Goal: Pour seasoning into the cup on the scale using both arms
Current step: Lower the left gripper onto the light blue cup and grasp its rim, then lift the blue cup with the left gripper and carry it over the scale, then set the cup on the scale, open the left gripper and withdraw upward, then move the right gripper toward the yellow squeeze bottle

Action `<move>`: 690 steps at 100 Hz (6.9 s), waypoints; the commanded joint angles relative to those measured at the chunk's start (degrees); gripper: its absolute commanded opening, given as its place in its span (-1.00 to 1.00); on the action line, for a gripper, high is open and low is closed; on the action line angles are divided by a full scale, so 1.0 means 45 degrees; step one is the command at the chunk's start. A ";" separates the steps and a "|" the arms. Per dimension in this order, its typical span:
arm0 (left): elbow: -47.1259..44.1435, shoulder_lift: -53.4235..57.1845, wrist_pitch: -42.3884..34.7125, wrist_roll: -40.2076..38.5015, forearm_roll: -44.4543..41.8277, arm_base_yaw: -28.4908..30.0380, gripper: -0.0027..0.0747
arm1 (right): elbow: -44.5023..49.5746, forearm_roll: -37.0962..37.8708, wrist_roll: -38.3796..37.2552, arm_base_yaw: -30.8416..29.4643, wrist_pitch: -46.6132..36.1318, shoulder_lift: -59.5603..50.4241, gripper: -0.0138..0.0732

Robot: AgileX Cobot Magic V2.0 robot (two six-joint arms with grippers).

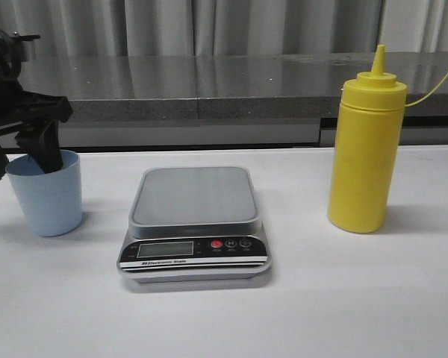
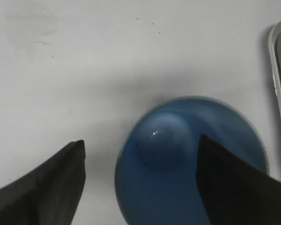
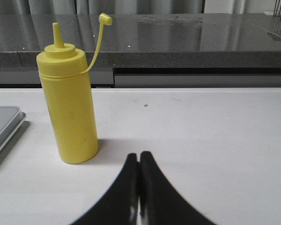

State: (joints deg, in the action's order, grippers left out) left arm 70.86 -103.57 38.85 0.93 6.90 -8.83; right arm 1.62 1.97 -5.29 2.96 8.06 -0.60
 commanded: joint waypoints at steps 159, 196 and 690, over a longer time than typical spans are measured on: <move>0.4753 0.0467 0.2444 0.0818 0.2560 -0.1340 -0.98 | -0.0194 0.0156 0.0035 -0.0068 -0.0940 -0.0275 -0.84; 0.4753 -0.0170 0.2283 0.1093 0.2166 -0.3234 -0.98 | -0.0194 0.0156 0.0035 -0.0068 -0.0940 -0.0275 -0.84; -1.0000 1.9153 -0.2672 0.0266 0.0981 -0.0208 -0.98 | -0.5933 -0.1705 -0.0177 0.2915 -0.3162 1.1921 0.72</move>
State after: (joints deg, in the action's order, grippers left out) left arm 24.45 -16.87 31.26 2.66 10.77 -9.85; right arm -23.06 -5.72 -6.14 15.49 2.53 50.27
